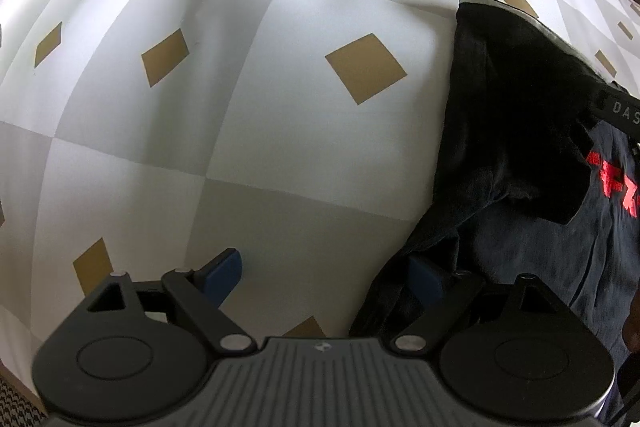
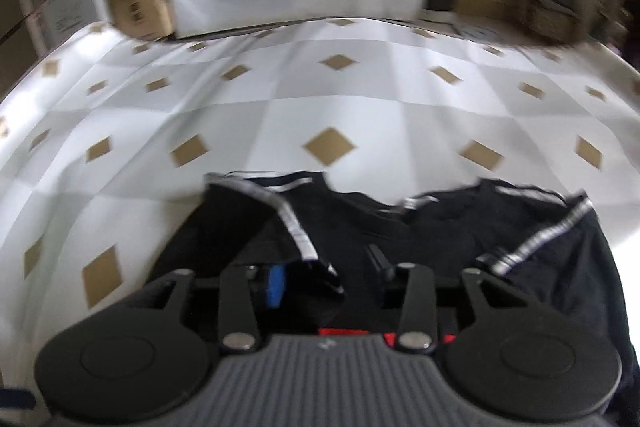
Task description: Fold clothes
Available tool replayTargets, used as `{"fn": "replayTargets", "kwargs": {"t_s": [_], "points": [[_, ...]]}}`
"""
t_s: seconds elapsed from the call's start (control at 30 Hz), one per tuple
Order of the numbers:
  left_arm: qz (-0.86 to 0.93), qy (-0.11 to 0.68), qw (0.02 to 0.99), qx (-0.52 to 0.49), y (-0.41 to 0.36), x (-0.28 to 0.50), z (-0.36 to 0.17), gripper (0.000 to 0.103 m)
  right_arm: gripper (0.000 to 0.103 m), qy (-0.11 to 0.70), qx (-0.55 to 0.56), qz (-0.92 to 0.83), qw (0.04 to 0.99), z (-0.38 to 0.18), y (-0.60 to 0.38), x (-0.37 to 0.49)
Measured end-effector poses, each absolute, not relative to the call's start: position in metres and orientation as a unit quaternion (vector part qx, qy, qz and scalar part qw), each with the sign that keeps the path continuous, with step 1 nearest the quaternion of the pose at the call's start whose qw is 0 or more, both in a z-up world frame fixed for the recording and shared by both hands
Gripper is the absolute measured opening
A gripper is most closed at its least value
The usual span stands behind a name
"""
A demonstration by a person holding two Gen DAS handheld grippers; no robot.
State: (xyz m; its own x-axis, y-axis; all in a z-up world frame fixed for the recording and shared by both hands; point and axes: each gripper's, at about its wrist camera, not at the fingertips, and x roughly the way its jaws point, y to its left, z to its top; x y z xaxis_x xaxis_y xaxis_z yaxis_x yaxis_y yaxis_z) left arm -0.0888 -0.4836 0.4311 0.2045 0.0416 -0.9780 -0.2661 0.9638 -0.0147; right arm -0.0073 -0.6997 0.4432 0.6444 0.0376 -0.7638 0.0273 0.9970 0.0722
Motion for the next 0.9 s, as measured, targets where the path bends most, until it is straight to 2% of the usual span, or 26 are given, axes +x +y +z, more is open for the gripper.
{"fn": "replayTargets", "kwargs": {"t_s": [0.13,0.4,0.6,0.77,0.9], "points": [[0.099,0.615,0.778,-0.086,-0.488,-0.087,0.435,0.088,0.049,0.407,0.03,-0.016,0.913,0.447,-0.705,-0.005],[0.096,0.601,0.789,-0.087,-0.498,-0.082,0.443,0.088,0.054,0.418,-0.015,-0.064,0.906,0.44,-0.718,0.004],[0.096,0.596,0.793,-0.084,-0.502,-0.078,0.445,0.088,0.063,0.391,0.012,-0.034,0.92,0.451,-0.726,0.001],[0.092,0.595,0.795,-0.081,-0.508,-0.077,0.445,0.088,0.067,0.402,0.007,-0.037,0.915,0.454,-0.73,0.005],[0.092,0.594,0.795,-0.078,-0.512,-0.077,0.446,0.088,0.07,0.414,0.084,-0.031,0.906,0.459,-0.752,0.007]]}}
